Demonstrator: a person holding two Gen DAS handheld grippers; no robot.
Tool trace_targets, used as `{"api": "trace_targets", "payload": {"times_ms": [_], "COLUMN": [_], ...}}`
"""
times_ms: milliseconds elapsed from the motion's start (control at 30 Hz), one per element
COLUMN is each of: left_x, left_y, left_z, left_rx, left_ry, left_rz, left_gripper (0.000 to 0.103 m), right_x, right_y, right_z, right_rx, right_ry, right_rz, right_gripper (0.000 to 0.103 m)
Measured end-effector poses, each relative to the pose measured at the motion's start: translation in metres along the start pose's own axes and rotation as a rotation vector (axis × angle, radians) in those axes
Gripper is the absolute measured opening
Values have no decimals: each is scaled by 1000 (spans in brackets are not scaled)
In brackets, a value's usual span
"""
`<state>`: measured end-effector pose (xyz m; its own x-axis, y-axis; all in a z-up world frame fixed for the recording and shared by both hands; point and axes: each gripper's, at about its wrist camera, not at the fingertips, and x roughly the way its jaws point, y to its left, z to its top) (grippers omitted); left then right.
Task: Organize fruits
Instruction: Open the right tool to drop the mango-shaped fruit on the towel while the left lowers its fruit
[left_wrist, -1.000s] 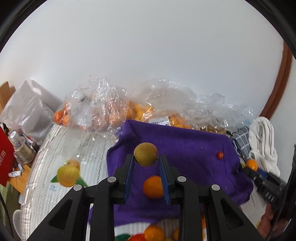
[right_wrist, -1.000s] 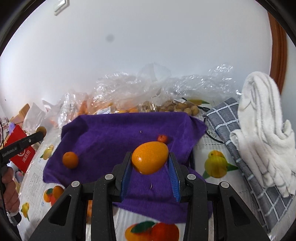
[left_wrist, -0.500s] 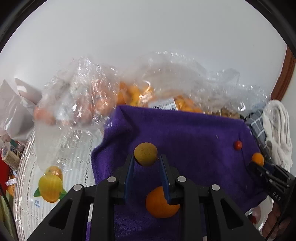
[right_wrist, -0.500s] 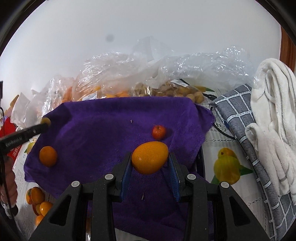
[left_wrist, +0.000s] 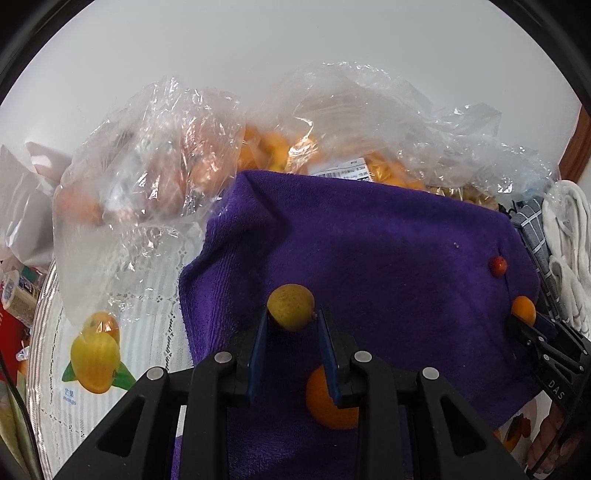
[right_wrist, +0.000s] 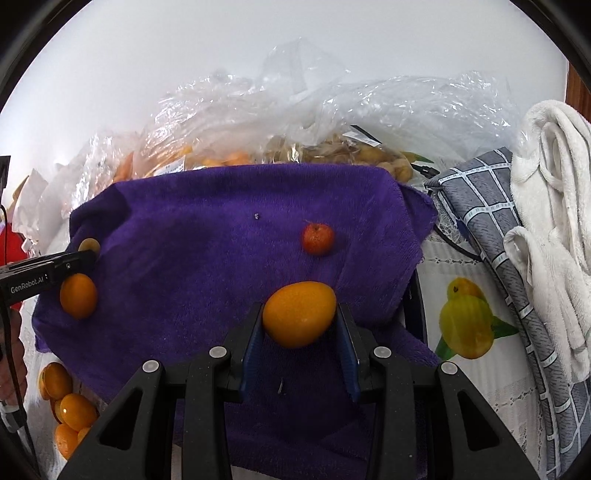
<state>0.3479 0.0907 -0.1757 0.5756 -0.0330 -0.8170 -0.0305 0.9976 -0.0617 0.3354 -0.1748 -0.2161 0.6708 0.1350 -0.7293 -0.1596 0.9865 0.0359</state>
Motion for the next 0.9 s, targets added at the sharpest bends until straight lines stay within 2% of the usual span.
{"api": "trace_targets", "payload": {"times_ms": [367,433,500,700,900], "left_x": [7,7,6,3,-18], "left_y": [0,0,1,-3,-13], "left_z": [1,1,2,2,4], "left_rx": [1,4,4,18,39], "left_ry": [15,17,19,25,-14], "left_rz": [0,3,-2,-13,-40], "left_gripper": [26,26,27,27,39], "right_x": [2,1,-1,-16,-41], "right_y": [5,4,4,3,3], "right_z": [-1,-1,0,4,1], "right_rx": [-16,-11,1,7,13], "right_ry": [0,3,-1,-18,-62], "right_rz": [-17,-11,-2,-33,-85], "right_gripper": [39,40,47,56,56]}}
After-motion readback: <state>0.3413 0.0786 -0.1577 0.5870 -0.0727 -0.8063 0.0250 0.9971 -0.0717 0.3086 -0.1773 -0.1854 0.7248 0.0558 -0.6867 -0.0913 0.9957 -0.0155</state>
